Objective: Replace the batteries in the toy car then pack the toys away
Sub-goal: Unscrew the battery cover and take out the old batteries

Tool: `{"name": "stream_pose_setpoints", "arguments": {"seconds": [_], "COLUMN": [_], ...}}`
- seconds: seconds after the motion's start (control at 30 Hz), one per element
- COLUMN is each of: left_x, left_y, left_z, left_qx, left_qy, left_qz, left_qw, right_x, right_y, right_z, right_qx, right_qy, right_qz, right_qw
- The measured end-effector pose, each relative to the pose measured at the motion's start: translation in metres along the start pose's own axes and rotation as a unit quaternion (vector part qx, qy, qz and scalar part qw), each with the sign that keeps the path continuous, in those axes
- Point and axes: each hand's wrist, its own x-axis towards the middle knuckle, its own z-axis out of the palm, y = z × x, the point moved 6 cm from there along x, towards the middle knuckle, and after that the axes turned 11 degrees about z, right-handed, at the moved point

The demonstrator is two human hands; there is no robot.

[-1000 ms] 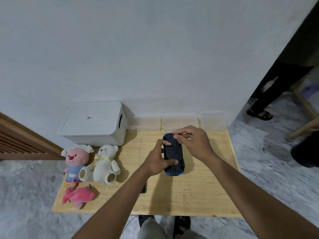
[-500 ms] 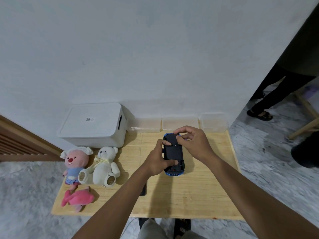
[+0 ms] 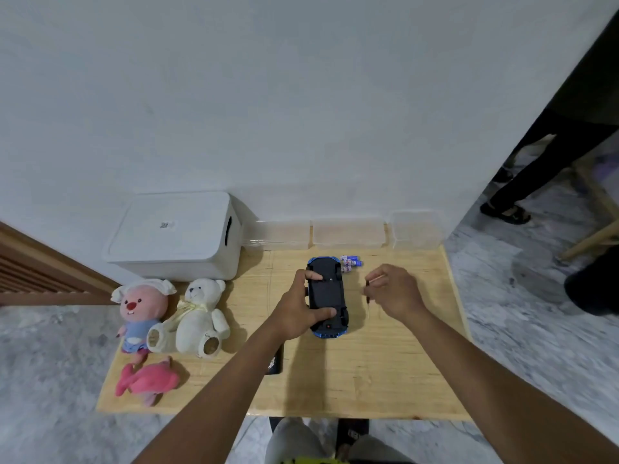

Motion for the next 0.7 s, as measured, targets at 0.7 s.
{"name": "stream_pose_setpoints", "arguments": {"seconds": [0.7], "left_x": [-0.001], "left_y": [-0.011], "left_z": [0.009], "left_qx": [-0.016], "left_qy": [-0.029], "left_qz": [0.012], "left_qw": [0.999], "right_x": [-0.029], "right_y": [-0.013], "right_z": [0.035], "right_qx": [-0.082], "right_qy": [-0.021], "right_qz": [-0.191], "right_qw": [0.978]}}
